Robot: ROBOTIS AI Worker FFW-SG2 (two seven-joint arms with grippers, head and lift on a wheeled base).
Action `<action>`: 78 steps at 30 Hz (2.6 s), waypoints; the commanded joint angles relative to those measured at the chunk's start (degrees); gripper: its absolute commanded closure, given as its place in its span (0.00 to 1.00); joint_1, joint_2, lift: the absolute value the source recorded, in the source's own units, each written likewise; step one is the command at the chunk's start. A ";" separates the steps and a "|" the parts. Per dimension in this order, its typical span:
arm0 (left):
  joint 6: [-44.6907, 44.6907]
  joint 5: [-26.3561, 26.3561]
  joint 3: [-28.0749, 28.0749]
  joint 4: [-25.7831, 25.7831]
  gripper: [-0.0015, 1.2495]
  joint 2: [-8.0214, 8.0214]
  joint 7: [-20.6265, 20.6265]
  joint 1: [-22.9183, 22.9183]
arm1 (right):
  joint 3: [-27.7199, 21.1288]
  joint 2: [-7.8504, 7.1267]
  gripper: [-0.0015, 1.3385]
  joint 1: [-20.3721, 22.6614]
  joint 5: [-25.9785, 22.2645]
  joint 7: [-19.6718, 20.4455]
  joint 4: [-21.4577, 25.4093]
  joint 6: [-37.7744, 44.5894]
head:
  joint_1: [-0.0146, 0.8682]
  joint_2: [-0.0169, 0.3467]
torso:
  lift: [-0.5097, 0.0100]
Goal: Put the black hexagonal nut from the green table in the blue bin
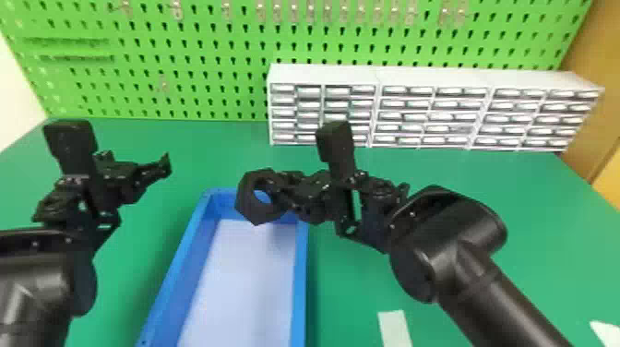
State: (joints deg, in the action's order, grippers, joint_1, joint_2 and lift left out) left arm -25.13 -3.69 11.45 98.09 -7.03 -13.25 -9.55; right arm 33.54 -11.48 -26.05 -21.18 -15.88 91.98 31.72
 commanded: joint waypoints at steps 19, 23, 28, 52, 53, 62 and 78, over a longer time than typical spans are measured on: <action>-0.01 0.00 -0.20 -0.18 0.09 0.00 0.07 -0.21 | 3.20 0.06 0.76 -1.10 -0.35 -0.21 -1.10 -0.70 | 0.77 0.14 | 0.79; -0.01 0.00 -0.20 -0.18 0.09 0.00 -0.02 -0.21 | 3.38 -0.03 0.66 -1.19 -0.35 -0.21 -1.10 -0.70 | 0.77 0.14 | 0.79; 0.08 0.00 -0.20 -0.18 0.09 0.00 -0.02 -0.21 | 3.47 -0.12 0.44 -1.19 -0.44 -0.21 -1.10 -0.70 | 0.77 0.14 | 0.79; -0.01 -0.18 -0.11 -0.18 0.09 0.00 -0.02 -0.21 | 1.97 -0.38 0.32 -0.84 -0.26 -0.47 -1.18 -0.70 | 0.77 0.14 | 0.79; 0.08 -0.18 -0.11 -0.18 0.09 0.00 -0.02 -0.21 | 1.71 -0.38 0.32 -0.84 -0.18 -0.47 -1.18 -0.70 | 0.77 0.14 | 0.79; 0.08 -0.09 0.07 -0.18 0.09 0.00 -0.02 -0.29 | -5.67 -0.03 0.32 2.15 3.08 -0.65 -1.18 -1.58 | 0.77 0.14 | 0.79; -0.01 -0.27 0.33 -0.18 0.09 -0.09 -0.02 0.06 | -20.18 1.73 0.32 8.39 12.92 -0.47 -1.10 -6.24 | 0.77 0.14 | 0.79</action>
State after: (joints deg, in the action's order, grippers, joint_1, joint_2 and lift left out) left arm -25.13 -3.84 11.74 97.91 -7.06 -13.27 -9.57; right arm 16.03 -10.03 -18.75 -10.28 -16.40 90.79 26.83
